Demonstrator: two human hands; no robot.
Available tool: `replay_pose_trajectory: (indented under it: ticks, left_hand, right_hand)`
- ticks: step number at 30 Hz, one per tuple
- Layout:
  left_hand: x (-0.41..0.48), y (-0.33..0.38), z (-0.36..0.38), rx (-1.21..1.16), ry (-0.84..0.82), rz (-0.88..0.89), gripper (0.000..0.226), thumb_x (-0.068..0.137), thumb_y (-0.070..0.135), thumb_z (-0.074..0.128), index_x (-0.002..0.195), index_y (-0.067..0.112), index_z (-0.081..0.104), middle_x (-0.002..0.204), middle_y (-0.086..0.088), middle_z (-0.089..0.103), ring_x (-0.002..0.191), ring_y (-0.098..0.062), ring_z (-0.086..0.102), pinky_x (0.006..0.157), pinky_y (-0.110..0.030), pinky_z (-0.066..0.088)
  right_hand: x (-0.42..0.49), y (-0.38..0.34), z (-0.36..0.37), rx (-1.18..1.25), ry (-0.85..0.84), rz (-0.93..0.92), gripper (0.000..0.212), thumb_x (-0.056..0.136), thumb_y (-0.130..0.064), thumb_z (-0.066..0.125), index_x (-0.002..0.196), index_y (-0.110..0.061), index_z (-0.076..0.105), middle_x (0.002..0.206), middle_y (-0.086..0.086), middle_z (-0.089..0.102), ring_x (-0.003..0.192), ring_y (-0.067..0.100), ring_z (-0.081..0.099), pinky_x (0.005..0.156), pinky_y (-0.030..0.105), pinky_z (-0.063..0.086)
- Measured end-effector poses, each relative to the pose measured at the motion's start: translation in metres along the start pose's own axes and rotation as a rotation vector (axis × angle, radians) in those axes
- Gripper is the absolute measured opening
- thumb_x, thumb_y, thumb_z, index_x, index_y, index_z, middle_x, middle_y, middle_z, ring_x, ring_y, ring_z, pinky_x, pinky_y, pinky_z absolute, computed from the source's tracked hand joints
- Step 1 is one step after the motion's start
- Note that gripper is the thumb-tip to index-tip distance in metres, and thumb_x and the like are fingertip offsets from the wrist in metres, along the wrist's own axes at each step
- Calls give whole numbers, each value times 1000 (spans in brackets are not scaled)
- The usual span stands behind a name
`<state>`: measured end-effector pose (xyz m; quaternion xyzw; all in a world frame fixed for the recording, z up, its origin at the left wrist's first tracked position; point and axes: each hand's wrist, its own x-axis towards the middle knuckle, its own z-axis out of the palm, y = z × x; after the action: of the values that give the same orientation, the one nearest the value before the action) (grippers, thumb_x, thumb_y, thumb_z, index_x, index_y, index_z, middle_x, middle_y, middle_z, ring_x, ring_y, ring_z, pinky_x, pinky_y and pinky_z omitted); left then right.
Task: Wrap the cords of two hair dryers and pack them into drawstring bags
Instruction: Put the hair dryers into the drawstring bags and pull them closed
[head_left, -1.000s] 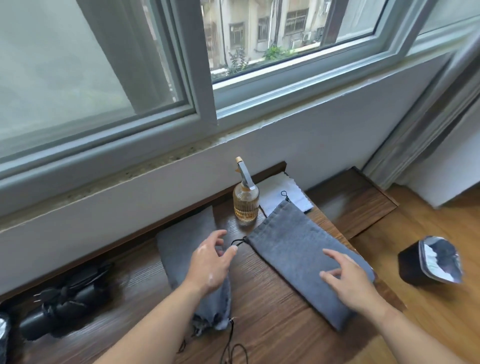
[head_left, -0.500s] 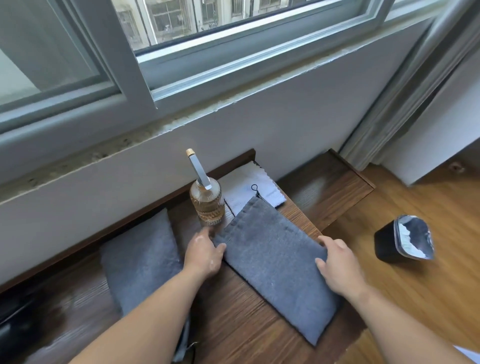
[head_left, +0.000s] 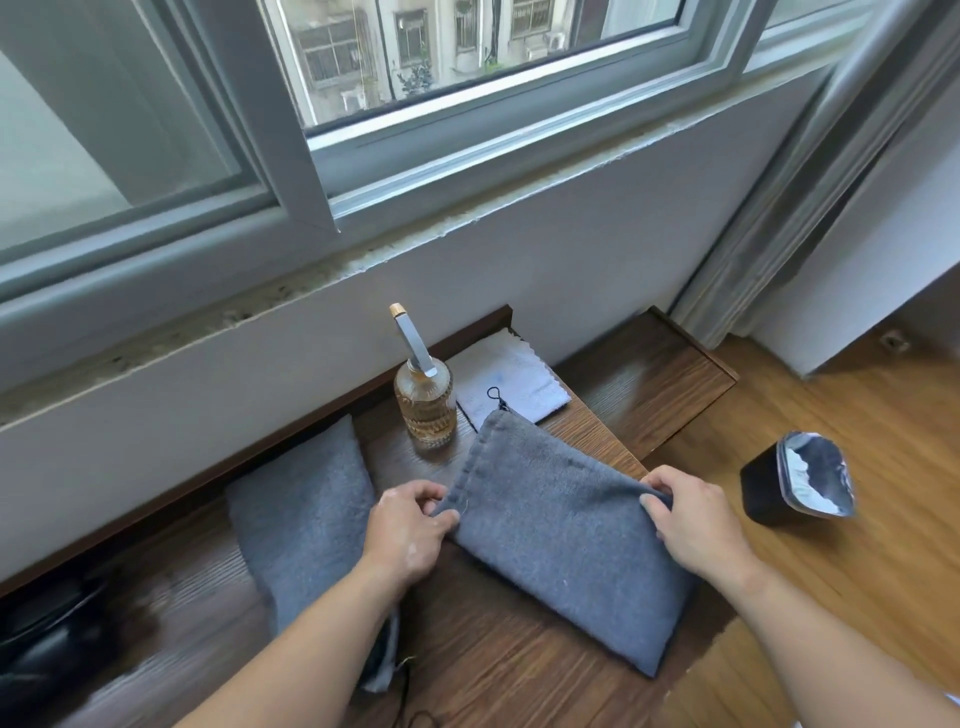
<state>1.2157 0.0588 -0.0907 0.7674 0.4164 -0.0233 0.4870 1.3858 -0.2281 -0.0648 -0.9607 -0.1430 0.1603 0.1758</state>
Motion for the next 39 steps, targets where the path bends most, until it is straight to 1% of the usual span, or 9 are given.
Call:
replay_pose_trajectory:
  ticks: [5,11,13,16,19,21,24,28,39]
  left_hand:
    - [-62,-16,-45,-179,34,28,13,75,9,81,81,20,78,60,10,55,56,-7,52,68,-31,51]
    - [-141,-75,-117,-439,55,-27,32,59,28,82,90,25,80,69,2,61,71,-24,66,81,-55,62]
    - [-166,-103,-142,-479,88,-49,34,57,30,83,91,26,80,67,5,57,71,-24,64,80,-56,63]
    - [-202,-152,-172,-500,112,-104,17,72,12,86,87,18,81,68,-1,55,72,-24,62,80,-51,63]
    - [-234,-205,-197,-451,143,-153,34,57,35,86,88,24,82,66,4,57,71,-21,60,82,-50,60]
    - [-252,-239,-205,-465,154,-201,43,47,41,84,88,27,82,65,2,58,70,-20,57,79,-46,58]
    - [-276,-280,-207,-523,142,-294,41,47,29,89,85,16,81,67,-7,60,70,-22,54,68,-34,46]
    - [-291,-326,-199,-602,125,-367,20,74,-10,82,90,0,76,70,-16,56,69,-26,55,52,-29,54]
    - [-290,-352,-192,-431,61,-350,12,83,-6,77,89,4,71,57,1,50,58,-22,58,55,-31,58]
  right_hand:
    - [-28,-42,-33,-38,0,-124,7,93,-28,63,87,-32,65,67,-16,62,80,13,63,71,28,44]
    - [-81,-118,-35,-95,-77,-271,9,91,-29,65,86,-38,63,84,-17,66,87,14,60,74,26,41]
    - [-104,-144,-20,-113,-111,-322,6,90,-30,65,90,-37,65,88,-16,66,88,15,60,73,27,41]
    - [-138,-177,10,-115,-166,-379,4,90,-32,65,92,-36,65,89,-16,66,92,16,64,73,29,45]
    - [-170,-205,47,-145,-226,-417,6,90,-33,63,95,-33,66,97,-12,70,97,18,65,77,32,50]
    - [-191,-218,73,-167,-253,-433,7,90,-33,63,96,-32,66,102,-9,72,100,21,65,80,34,51]
    - [-218,-229,111,-227,-285,-431,8,89,-34,62,96,-31,65,104,-5,73,102,24,65,81,36,53]
    - [-246,-231,154,-312,-334,-391,9,85,-38,57,93,-36,61,104,-3,73,103,26,66,81,37,54]
    - [-267,-235,195,-379,-214,-278,13,93,-36,58,103,-32,65,111,-2,68,105,29,64,83,37,51]
